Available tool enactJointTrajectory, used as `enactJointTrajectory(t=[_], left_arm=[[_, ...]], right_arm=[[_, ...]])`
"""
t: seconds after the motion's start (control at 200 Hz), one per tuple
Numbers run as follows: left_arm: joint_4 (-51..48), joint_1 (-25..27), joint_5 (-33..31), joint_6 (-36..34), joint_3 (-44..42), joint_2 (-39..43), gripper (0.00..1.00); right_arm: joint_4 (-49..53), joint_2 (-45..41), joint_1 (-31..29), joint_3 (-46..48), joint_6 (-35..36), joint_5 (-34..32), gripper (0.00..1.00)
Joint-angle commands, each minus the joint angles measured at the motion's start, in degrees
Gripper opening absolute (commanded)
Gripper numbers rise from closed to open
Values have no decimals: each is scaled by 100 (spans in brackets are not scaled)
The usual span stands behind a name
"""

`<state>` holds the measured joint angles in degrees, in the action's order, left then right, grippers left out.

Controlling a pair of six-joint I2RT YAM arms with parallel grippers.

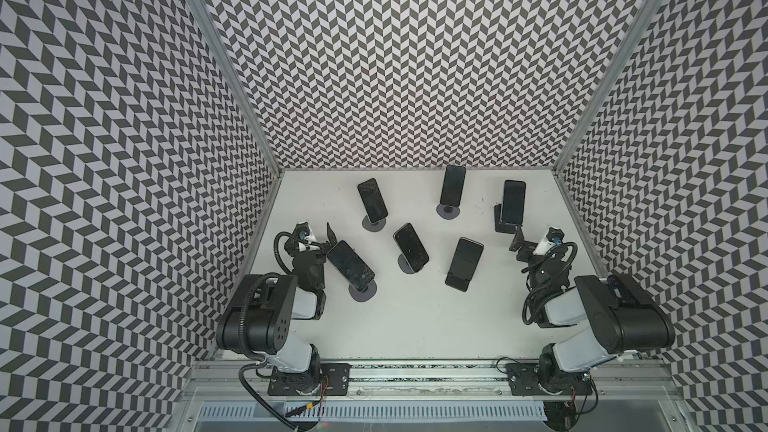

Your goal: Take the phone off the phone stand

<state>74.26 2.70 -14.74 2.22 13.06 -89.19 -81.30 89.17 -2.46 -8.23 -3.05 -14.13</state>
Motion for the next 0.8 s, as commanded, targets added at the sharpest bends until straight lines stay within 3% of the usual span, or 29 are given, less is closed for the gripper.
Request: enactJointTrajectory(t=[0.0,0.606,0.796], left_arm=[[40,-3,6,-5,20,-16,100],[38,-5,6,-7,28,-12,100],[32,-4,6,-4,30,-19,100]], right_arm=[[-317,22,-22,-21,4,-54,100],[-318,24,-22,-24,3,-46,100],[100,44,-87,-262,106,-20,100]])
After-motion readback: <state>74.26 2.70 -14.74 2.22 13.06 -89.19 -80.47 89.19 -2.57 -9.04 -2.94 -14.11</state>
